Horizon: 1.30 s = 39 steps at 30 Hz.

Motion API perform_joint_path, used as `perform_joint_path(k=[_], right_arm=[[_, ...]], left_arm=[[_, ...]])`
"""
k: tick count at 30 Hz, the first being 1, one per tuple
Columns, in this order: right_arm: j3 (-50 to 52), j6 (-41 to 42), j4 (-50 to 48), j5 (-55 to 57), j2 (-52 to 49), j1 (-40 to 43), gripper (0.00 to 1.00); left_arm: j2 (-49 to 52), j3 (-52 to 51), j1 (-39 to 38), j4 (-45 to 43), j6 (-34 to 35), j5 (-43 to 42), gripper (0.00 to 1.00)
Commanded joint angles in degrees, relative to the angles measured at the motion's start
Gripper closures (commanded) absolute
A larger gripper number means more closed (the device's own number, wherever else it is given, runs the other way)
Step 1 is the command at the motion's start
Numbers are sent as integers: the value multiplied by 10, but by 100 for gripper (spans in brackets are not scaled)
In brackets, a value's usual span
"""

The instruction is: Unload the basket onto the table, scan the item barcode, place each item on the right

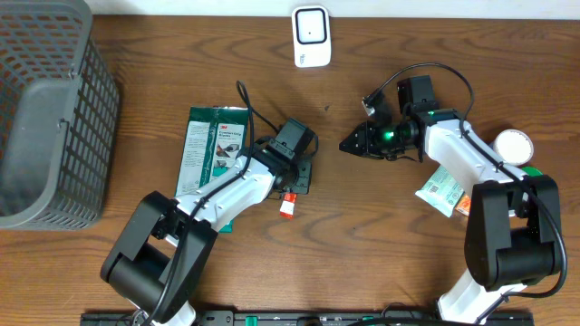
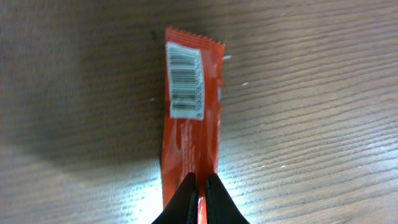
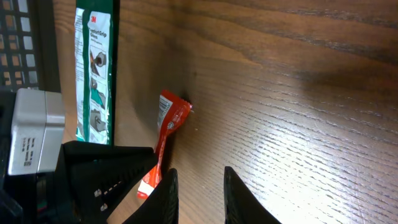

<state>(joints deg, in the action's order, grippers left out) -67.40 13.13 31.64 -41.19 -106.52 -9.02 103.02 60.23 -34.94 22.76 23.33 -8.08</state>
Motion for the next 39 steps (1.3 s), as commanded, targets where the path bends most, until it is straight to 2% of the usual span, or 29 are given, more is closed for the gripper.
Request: perform_joint_path(k=[1, 5, 9, 15, 19, 21, 25, 28, 31, 35, 39], right_arm=[[0, -3, -1, -7, -3, -8, 81], [0, -3, -1, -7, -3, -8, 81], [0, -3, -1, -7, -3, -8, 81], [0, -3, -1, -7, -3, -8, 79], [0, -3, -1, -7, -3, -8, 62], [0, -3, 0, -7, -3, -8, 48], [0, 11, 4, -7, -3, -8, 42], [0, 56, 16, -7, -3, -12, 40], [0, 76, 40, 5, -3, -31, 40], [0, 102, 61, 70, -3, -88, 39], [0, 141, 57, 164, -3, -167, 38]], left_arm=[[16, -10, 2, 5, 59, 1, 92], [26, -10, 3, 3, 103, 1, 93], [27, -10, 3, -17, 115, 1, 93], [23, -9, 3, -84, 134, 1, 93], [10, 10, 12, -120, 134, 1, 92], [-1, 25, 20, -117, 134, 1, 90], [-28, 42, 42, -76, 125, 1, 86], [-38, 43, 68, -2, 120, 0, 86], [-38, 42, 96, 77, 82, -5, 86], [-38, 42, 132, 158, 23, -5, 87], [-38, 42, 167, 180, -4, -5, 86]])
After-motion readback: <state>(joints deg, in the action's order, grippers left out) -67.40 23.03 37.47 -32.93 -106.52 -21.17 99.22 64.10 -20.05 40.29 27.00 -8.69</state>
